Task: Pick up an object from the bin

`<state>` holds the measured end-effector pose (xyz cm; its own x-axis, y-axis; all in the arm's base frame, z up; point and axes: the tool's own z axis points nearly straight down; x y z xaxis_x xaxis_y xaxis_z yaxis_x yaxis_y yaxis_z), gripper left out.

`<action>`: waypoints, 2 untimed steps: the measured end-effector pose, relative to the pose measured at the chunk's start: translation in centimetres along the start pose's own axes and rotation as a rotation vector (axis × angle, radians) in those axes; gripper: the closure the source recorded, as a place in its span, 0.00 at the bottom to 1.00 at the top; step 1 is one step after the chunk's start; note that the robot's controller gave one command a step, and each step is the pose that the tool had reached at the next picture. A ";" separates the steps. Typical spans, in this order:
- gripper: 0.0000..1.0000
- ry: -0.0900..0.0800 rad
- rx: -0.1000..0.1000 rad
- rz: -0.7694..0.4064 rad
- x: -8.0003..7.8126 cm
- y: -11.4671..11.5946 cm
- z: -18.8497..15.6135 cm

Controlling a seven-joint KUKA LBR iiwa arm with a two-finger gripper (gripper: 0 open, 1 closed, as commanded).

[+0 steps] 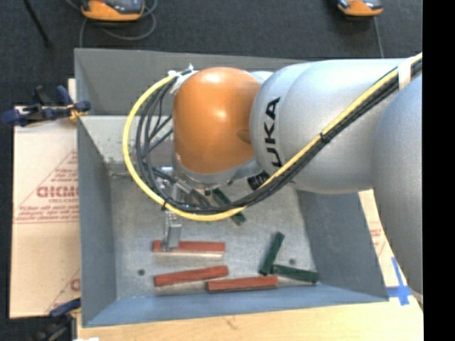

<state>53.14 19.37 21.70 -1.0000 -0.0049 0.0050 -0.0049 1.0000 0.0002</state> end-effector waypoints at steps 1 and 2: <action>0.00 0.001 0.001 -0.001 2.7 -0.1 13.6; 0.00 -0.008 0.000 -0.169 4.3 0.6 14.6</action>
Offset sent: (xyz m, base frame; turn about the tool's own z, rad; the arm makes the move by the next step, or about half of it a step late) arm -0.0260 -0.0004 -0.1320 0.0043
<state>48.75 19.91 7.10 -0.9849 -0.1734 -0.0035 -0.1734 0.9849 0.0006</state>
